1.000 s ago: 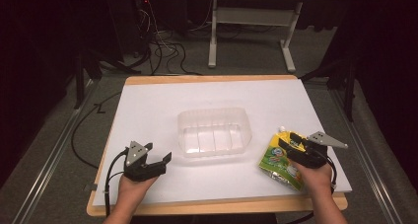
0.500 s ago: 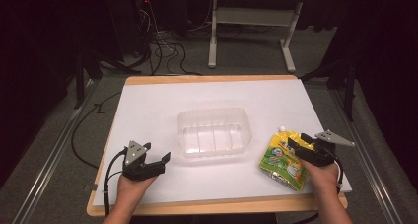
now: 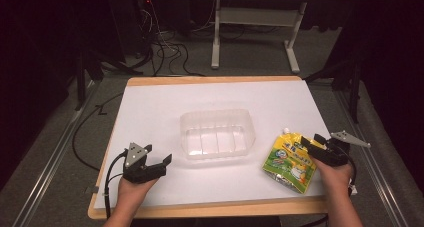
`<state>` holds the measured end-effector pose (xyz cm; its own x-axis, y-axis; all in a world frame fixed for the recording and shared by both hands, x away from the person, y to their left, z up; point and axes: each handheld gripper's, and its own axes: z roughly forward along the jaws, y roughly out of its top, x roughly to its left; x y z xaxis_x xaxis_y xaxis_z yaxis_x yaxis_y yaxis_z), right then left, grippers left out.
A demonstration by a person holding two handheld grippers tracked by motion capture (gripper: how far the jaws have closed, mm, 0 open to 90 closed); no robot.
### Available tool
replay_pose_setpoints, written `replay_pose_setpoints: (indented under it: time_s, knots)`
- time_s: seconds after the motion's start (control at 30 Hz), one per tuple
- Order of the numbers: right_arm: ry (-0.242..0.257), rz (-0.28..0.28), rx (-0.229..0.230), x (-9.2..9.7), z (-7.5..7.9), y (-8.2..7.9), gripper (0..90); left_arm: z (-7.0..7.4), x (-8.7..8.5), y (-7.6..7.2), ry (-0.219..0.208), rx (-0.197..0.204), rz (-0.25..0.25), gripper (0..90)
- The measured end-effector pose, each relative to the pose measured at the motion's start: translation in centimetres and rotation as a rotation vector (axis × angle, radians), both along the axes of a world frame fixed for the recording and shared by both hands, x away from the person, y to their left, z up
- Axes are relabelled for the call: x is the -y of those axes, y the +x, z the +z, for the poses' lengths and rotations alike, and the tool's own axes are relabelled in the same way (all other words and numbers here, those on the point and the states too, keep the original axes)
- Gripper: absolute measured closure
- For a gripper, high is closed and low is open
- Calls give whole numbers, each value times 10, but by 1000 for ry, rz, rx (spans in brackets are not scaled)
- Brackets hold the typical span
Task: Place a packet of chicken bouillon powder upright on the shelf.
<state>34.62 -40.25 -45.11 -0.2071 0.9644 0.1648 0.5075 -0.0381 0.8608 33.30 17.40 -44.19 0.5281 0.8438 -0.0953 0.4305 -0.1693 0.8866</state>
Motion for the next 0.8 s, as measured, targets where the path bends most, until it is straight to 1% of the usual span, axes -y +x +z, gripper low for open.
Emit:
replay_pose_setpoints:
  time_s: [0.03,0.1,0.13,0.17,0.2,0.23,0.27,0.3,0.33,0.37,0.4,0.43,0.5,0.53,0.57,0.63,0.73,0.8]
  knots:
    - [0,0,0,0,0,0,380,1,-1,0,1,3,-3,205]
    - [20,-15,-7,6,-2,1,377,1,-2,0,1,10,0,205]
    - [32,-23,-11,10,-2,1,377,1,-2,0,-1,9,5,205]
    - [58,-42,-15,19,-4,1,378,1,-3,1,-3,5,7,205]
    - [58,-42,-15,19,-4,1,378,0,-3,1,-6,2,9,205]
    - [71,-53,-21,23,-5,1,378,0,-3,1,-8,-1,9,205]
    - [82,-65,-30,26,-6,1,380,-1,-3,1,-6,-3,7,205]
    - [108,-86,-48,34,-9,1,384,-1,-2,1,-3,-2,6,205]
    - [119,-95,-64,38,-10,2,386,0,-2,1,0,-1,3,205]
    - [119,-95,-64,38,-10,2,386,0,-2,1,1,0,2,205]
    - [130,-104,-81,41,-12,2,386,0,-1,1,1,2,2,205]
    - [155,-120,-103,47,-15,3,390,0,-1,1,2,3,2,205]
    - [163,-122,-126,48,-18,6,390,-1,-2,1,5,2,3,205]
    - [163,-122,-126,48,-18,6,390,-2,-2,1,6,2,4,205]
    - [167,-124,-136,49,-18,7,390,-2,-3,1,7,2,6,205]
    - [190,-131,-154,51,-22,11,391,-2,-5,0,12,1,8,205]
    - [189,-144,-161,52,-23,12,400,-3,-8,-2,15,2,13,205]
    - [199,-151,-174,53,-24,13,410,-2,-11,-4,11,3,19,205]
